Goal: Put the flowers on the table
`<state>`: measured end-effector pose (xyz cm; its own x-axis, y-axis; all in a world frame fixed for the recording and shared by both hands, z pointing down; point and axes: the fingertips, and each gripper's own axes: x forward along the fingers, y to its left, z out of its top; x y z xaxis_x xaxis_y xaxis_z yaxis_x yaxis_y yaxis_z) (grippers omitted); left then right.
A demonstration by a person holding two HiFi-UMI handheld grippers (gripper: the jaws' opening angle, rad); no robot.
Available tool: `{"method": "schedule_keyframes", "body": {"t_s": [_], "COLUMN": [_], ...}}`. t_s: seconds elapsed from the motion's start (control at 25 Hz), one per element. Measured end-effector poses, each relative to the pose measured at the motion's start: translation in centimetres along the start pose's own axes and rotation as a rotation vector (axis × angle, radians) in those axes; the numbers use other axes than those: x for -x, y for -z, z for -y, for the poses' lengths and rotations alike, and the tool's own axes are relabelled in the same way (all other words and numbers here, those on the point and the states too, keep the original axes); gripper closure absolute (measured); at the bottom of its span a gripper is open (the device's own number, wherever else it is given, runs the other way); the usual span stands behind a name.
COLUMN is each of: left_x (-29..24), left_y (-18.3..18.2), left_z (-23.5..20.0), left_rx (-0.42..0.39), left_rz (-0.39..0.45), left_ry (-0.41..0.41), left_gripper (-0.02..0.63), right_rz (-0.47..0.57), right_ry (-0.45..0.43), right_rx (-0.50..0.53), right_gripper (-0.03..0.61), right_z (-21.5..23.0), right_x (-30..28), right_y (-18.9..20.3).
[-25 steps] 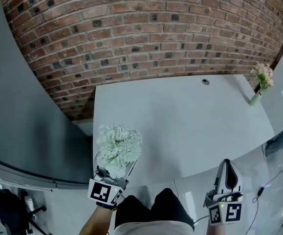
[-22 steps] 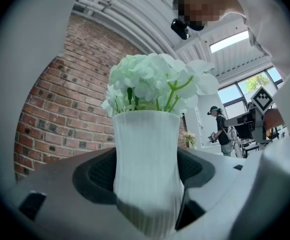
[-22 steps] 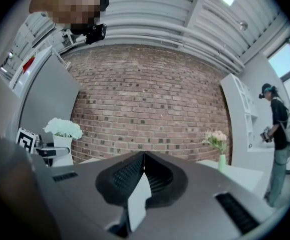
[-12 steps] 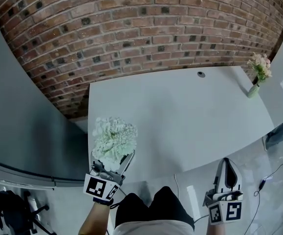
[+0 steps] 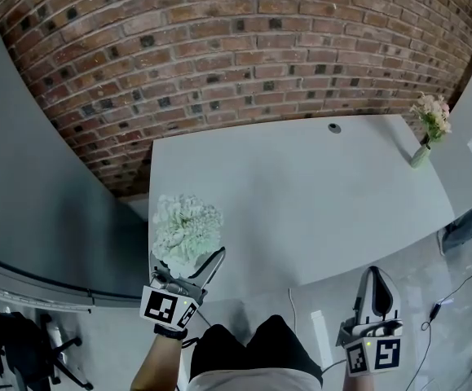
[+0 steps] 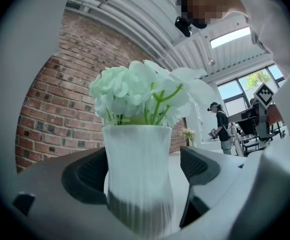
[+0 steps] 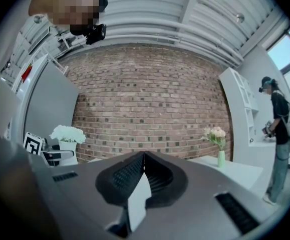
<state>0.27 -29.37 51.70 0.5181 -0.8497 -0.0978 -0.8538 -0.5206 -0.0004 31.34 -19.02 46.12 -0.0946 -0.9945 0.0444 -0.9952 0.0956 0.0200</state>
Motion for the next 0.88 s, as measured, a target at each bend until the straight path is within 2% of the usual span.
{"method": "schedule_keyframes", "body": {"t_s": [0.44,0.88], "left_x": [1.0,3.4], "left_y": [-1.1,-4.5], "left_z": [-0.7,0.1], "left_rx": [0.013,0.061], "left_rz": [-0.065,-0.122], "left_ry": [-0.071,-0.069], "left_gripper": [0.178,0.178], "right_rz": [-0.038,-0.065], "right_ry": [-0.009,-0.051], "right_rx": [-0.010,0.009], "right_gripper": [0.563,0.561], "right_z": [0.8,-1.5], "right_x": [0.9,0.5], "right_y": [-2.5,-8.0]}}
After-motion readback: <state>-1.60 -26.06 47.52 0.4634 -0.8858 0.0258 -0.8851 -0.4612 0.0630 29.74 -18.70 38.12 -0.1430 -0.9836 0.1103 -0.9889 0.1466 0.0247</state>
